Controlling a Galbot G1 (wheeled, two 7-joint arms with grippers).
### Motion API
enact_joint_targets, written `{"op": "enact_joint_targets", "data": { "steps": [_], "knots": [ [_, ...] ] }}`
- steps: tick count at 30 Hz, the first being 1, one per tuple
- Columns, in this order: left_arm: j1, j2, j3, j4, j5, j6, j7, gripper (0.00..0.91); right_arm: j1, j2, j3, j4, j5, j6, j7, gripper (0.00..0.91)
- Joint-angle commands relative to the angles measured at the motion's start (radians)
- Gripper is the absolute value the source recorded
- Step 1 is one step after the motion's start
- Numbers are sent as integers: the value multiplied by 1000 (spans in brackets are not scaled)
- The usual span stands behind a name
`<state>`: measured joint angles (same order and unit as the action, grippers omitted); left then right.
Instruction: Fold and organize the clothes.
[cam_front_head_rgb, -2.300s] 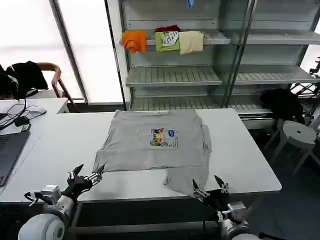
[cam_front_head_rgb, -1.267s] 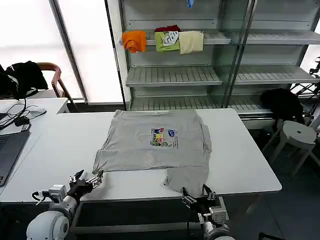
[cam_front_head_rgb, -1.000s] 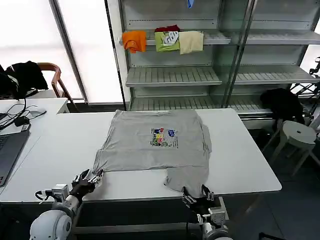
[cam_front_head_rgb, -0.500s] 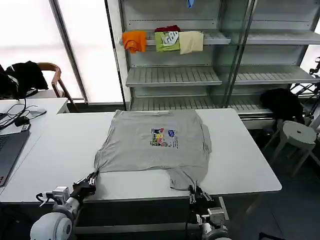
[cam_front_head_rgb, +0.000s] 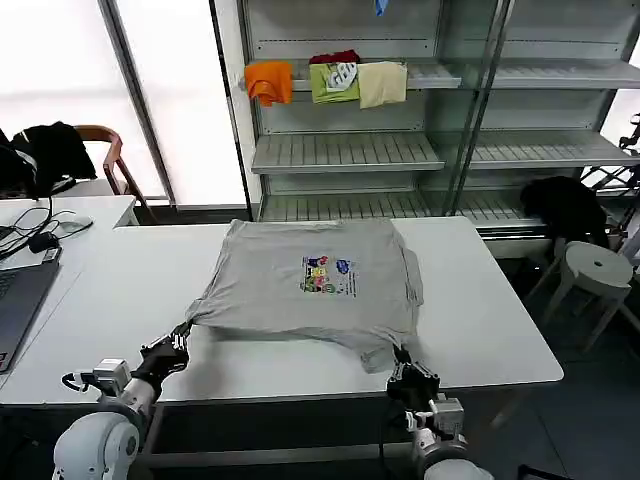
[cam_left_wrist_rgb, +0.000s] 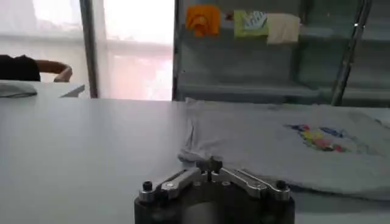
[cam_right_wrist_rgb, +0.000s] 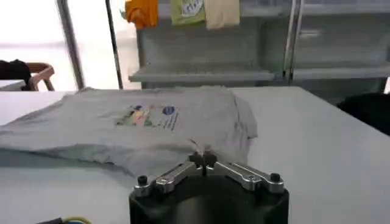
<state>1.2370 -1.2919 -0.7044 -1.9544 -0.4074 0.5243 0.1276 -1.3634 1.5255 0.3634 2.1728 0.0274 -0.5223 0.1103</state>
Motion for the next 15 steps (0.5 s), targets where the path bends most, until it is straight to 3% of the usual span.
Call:
{"op": "enact_joint_targets", "data": {
  "steps": [1,8,15],
  "knots": [
    [-103,-10,5,28,-41,21,3,0,191,5,19,-87,-9,-22,-14,0],
    [-223,-53,38,110,-1,43,-9,0,402,-11,18,-242,43,-46,-25,0],
    [-321,-83,50,241,51,35,-23,0,547,7,0,-410,40,-52,-50,0]
  ]
}}
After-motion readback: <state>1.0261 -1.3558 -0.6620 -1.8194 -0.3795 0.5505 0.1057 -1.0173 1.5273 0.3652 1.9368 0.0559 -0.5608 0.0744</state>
